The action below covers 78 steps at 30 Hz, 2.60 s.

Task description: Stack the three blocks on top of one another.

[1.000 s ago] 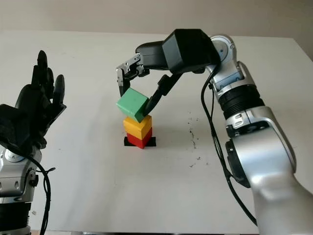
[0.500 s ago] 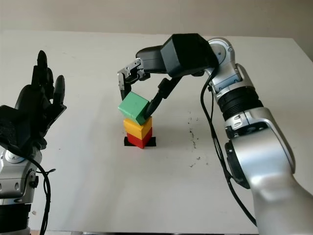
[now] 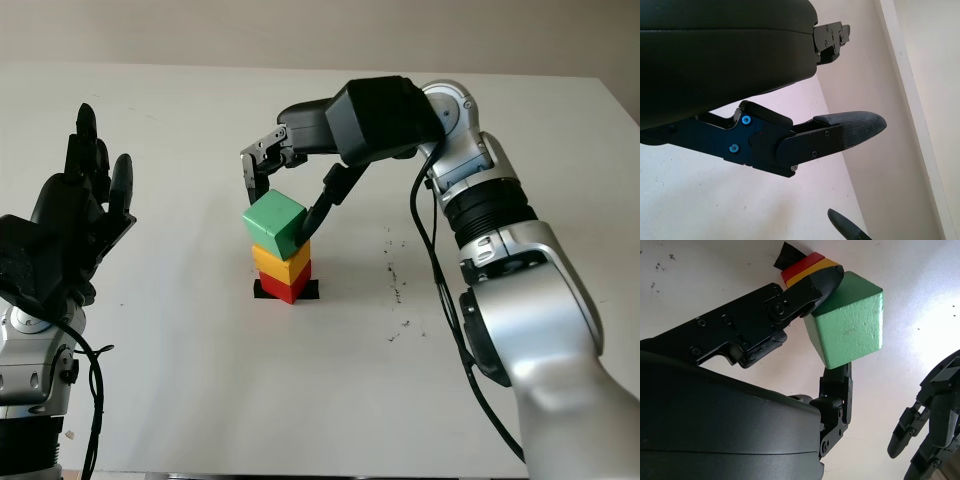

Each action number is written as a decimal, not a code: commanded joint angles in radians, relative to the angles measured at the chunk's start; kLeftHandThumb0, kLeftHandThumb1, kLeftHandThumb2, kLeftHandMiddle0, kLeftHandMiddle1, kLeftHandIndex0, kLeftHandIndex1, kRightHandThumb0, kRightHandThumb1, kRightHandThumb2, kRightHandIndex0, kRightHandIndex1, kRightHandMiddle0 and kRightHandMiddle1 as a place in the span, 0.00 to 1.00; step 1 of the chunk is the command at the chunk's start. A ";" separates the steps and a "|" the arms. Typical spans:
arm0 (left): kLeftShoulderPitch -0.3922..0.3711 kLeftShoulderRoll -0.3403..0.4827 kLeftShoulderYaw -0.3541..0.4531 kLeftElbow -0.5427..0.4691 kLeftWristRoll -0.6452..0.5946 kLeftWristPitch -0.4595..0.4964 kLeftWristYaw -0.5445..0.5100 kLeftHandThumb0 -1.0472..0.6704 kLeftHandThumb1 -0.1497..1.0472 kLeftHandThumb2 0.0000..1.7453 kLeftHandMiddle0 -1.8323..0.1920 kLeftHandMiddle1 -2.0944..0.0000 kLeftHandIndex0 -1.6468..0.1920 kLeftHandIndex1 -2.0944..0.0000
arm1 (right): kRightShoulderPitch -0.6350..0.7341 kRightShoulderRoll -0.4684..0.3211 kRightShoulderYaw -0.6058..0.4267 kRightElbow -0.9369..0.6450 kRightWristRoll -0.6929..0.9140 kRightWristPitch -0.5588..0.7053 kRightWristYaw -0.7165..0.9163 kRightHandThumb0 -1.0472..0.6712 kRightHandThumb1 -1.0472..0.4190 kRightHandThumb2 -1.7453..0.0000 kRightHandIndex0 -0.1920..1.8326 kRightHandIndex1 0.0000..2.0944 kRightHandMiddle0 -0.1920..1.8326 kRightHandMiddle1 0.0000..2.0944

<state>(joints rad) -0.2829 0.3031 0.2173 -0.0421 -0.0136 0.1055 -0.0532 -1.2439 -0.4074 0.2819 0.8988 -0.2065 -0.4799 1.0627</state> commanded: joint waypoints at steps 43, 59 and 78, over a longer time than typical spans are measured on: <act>-0.007 0.009 0.005 0.000 -0.011 -0.005 -0.009 0.19 1.00 0.37 1.00 1.00 1.00 1.00 | 0.047 -0.110 -0.037 -0.203 0.070 0.116 0.148 0.12 0.09 0.97 0.00 0.00 0.00 0.05; 0.006 -0.010 -0.003 0.023 -0.031 -0.037 -0.014 0.20 1.00 0.37 1.00 1.00 1.00 1.00 | 0.525 0.033 -0.336 -0.470 0.287 0.363 -0.481 0.13 0.00 0.67 0.00 0.00 0.00 0.00; 0.098 -0.089 -0.045 -0.062 -0.062 -0.026 -0.031 0.20 1.00 0.40 1.00 1.00 1.00 1.00 | 0.777 0.272 -0.351 -0.660 0.320 0.516 -0.865 0.17 0.00 0.61 0.00 0.00 0.00 0.00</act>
<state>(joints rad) -0.2071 0.2226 0.1768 -0.0839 -0.0723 0.0768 -0.0831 -0.4802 -0.1481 -0.0717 0.2578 0.1154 0.0524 0.2076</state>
